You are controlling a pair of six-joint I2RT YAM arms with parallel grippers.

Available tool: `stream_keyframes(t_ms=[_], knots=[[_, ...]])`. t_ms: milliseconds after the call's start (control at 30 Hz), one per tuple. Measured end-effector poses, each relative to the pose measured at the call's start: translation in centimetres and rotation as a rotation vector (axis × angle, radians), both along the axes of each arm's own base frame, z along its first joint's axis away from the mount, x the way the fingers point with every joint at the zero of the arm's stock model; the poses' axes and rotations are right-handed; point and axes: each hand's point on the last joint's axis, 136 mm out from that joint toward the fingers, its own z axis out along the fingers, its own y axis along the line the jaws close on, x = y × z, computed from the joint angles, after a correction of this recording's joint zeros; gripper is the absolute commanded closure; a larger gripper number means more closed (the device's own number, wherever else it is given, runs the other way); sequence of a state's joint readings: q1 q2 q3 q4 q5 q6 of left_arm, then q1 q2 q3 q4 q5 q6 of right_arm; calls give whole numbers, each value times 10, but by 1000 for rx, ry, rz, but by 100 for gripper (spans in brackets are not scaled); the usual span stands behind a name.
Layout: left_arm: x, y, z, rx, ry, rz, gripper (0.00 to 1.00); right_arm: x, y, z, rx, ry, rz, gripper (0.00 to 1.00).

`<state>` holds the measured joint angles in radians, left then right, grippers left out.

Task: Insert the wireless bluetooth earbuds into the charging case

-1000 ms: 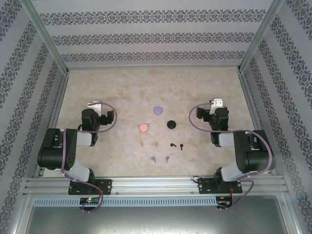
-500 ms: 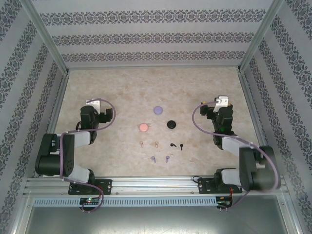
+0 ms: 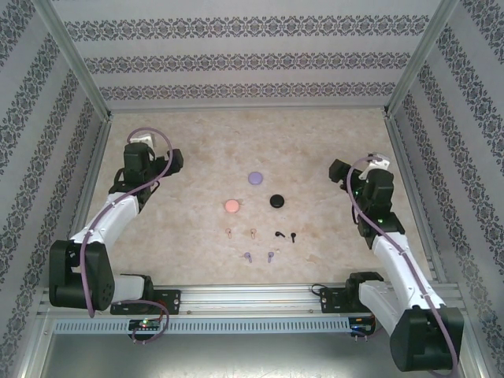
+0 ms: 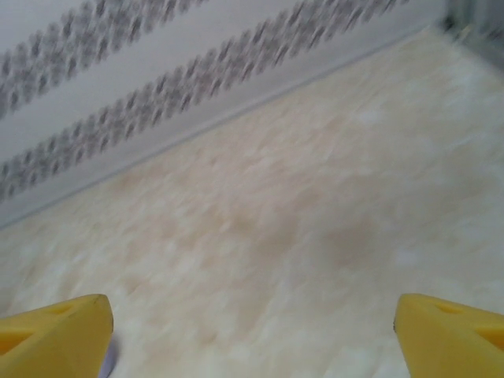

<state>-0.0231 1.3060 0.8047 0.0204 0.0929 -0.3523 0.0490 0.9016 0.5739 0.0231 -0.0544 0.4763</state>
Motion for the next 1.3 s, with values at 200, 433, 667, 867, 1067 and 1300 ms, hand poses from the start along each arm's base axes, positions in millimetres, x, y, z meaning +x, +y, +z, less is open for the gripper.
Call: stream_keyframes(t_ms=[200,433,667,867,1067,1300], knots=[[-17,-19,-21,-191,124,56,0,-21,86,-20,16,242,238,11],[-23,-51,-29,-342,208,49,1,-42,139,-72,-63,552,329,12],[-21,-79,-44,-394,284,16,1,-25,157,-100,-148,736,320,13],[-16,-91,-46,-396,303,2,1,-3,169,-117,-203,822,327,15],[-8,-92,-39,-396,286,4,1,3,173,-142,-285,911,370,20],[-3,-92,-35,-394,280,7,1,1,172,-166,-360,988,419,24]])
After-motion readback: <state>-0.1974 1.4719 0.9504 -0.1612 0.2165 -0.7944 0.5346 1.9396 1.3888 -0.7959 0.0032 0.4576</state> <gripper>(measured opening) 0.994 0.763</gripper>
